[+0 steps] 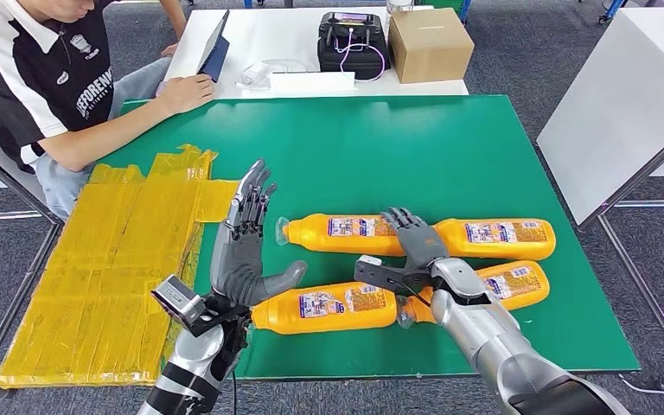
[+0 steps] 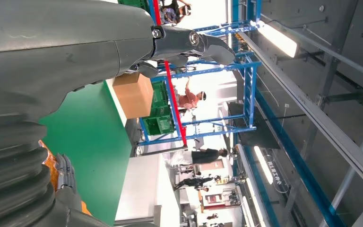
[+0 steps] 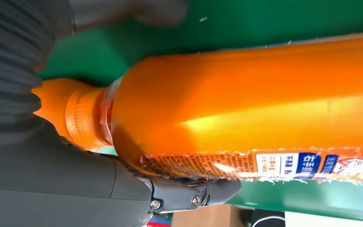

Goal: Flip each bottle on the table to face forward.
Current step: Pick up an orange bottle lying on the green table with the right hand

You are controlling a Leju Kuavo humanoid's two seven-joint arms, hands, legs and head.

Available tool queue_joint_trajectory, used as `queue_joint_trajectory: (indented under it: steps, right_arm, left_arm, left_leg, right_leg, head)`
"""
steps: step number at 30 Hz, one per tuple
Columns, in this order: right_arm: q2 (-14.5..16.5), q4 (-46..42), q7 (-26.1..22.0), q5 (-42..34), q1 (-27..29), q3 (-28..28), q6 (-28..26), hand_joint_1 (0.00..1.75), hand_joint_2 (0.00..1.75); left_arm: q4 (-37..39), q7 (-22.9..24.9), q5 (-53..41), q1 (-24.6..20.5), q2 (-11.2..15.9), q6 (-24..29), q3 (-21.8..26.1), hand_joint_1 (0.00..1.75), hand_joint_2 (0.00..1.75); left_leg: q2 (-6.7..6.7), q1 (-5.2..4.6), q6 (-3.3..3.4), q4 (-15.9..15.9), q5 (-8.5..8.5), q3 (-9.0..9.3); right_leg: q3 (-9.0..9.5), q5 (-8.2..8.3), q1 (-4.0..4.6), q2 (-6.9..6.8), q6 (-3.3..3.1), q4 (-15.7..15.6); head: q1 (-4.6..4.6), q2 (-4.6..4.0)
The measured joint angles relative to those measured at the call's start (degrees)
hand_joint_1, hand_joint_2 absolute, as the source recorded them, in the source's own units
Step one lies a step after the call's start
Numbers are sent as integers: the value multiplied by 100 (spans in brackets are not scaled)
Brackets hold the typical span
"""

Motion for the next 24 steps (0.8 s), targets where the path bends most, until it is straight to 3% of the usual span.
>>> queue_joint_trajectory:
  steps: [5, 12, 24]
  right_arm:
    - [25, 19, 111, 148, 0, 0, -199, 148, 175]
    - [61, 23, 245, 409, 4, 8, -374, 174, 175]
    - [72, 22, 292, 513, 6, 28, -411, 175, 175]
  left_arm:
    - [-10, 0, 4, 14, 0, 0, 0, 0, 175]
    - [-44, 1, 108, 39, 0, -39, 5, 0, 175]
    - [-70, 2, 137, 72, 0, -78, 14, 0, 175]
  left_leg:
    - [0, 0, 0, 0, 0, 0]
    - [0, 0, 0, 0, 0, 0]
    - [1, 0, 0, 0, 0, 0]
  right_leg:
    - [0, 0, 0, 0, 0, 0]
    - [0, 0, 0, 0, 0, 0]
    - [0, 0, 0, 1, 0, 0]
  head:
    - [-1, 0]
    - [-1, 0]
    - [-1, 0]
